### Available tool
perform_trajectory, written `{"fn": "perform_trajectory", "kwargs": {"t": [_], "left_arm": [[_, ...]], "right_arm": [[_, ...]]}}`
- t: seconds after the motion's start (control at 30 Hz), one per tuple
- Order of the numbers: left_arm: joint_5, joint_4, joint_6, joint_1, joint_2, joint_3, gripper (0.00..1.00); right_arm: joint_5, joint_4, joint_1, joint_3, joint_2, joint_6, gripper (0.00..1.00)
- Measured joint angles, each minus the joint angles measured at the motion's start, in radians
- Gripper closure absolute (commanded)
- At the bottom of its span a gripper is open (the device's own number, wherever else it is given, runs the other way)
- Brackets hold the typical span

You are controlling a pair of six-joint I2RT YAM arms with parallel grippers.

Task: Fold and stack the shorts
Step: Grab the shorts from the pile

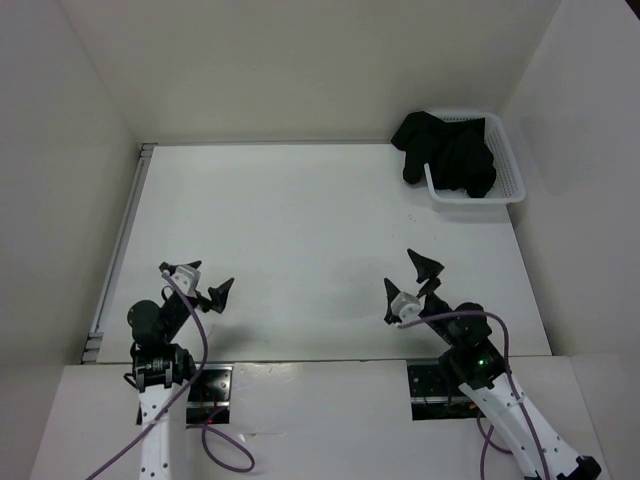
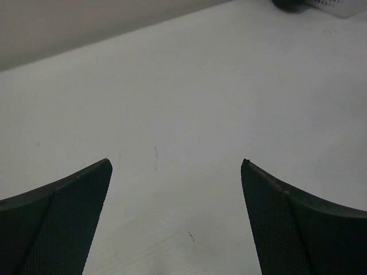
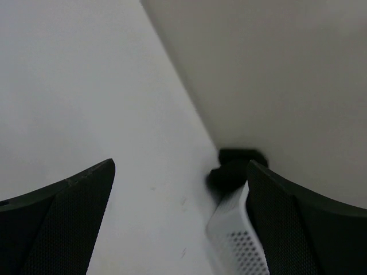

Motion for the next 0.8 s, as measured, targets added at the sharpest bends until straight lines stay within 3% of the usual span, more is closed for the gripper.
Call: {"fn": "perform_trajectory", "kwargs": {"t": [0.13, 0.2, 0.3, 0.4, 0.5, 0.57, 0.8], "left_arm": [[0.057, 0.149, -0.001, -0.024, 0.025, 0.019, 0.0], [0.056, 0.193, -0.001, -0.048, 0.114, 0.081, 0.0], [0.051, 0.19, -0.002, -0.088, 0.406, 0.296, 0.0], [0.042, 0.087, -0.001, -0.134, 0.791, 0.665, 0.0], [0.005, -0.024, 0.0, -0.175, 1.119, 0.99, 0.0], [-0.045, -0.049, 0.0, -0.206, 1.27, 1.109, 0.0], [-0.171, -0.208, 0.0, -0.362, 1.503, 1.168, 0.0]], "right_arm": [[-0.108, 0.179, 0.0, -0.004, 0.004, -0.151, 0.0], [-0.124, 0.214, 0.0, 0.038, 0.05, -0.181, 0.0], [-0.118, 0.202, 0.0, 0.216, 0.282, -0.215, 0.0], [-0.01, 0.186, 0.019, 0.535, 0.623, -0.158, 0.0], [0.187, 0.149, 0.023, 0.9, 0.983, 0.052, 0.0], [0.275, 0.136, -0.019, 1.078, 1.175, 0.201, 0.0], [0.381, -0.107, -0.314, 1.412, 1.622, 0.809, 0.15]]}}
